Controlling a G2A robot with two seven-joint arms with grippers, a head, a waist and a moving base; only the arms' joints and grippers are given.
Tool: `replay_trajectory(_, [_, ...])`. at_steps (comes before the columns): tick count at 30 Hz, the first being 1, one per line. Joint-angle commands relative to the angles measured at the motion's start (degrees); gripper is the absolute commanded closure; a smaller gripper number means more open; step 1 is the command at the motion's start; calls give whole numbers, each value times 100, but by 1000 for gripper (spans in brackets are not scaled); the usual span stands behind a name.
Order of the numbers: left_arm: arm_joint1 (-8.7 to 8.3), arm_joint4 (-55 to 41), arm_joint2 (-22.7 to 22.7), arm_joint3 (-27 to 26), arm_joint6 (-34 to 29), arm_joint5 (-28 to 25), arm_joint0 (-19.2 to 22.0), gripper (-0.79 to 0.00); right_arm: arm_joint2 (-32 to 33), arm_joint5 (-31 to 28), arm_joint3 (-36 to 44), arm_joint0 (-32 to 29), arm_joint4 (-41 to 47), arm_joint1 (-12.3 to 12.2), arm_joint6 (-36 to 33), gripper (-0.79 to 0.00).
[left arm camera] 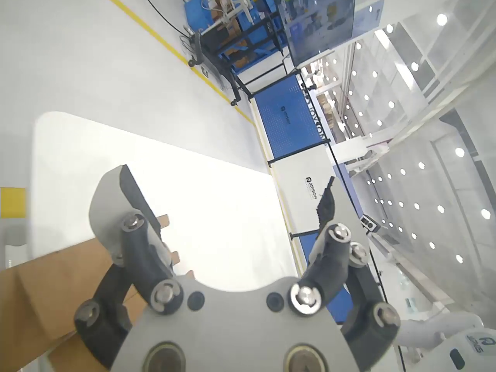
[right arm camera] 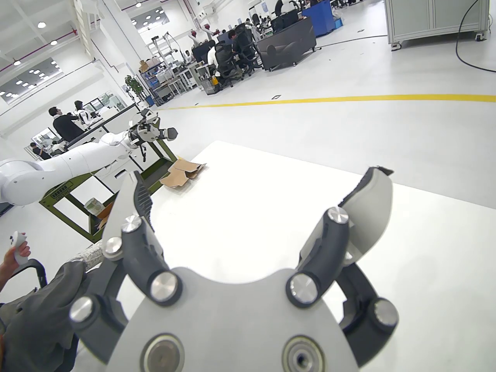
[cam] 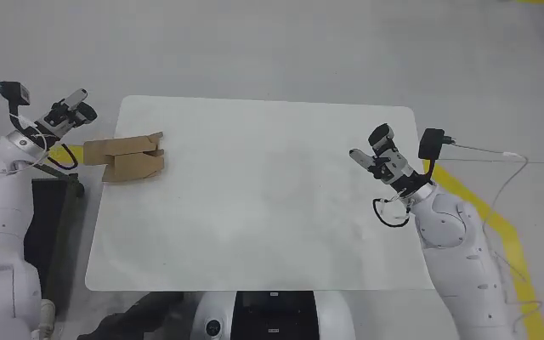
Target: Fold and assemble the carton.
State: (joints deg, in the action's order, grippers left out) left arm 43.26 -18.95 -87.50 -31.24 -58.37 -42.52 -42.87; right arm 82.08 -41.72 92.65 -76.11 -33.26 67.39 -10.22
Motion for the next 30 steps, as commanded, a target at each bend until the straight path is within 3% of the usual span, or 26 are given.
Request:
replay_trajectory(1, [-80, 98, -121, 214, 50, -44, 26, -785, 0, 0, 0, 0, 0, 0, 0, -785])
replay_trajectory(10, [-357, 308, -482, 683, -4, -255, -160, -785, 0, 0, 0, 0, 0, 0, 0, -785])
replay_trajectory(30, [-357, 308, -482, 683, -4, -255, -160, -785, 0, 0, 0, 0, 0, 0, 0, -785])
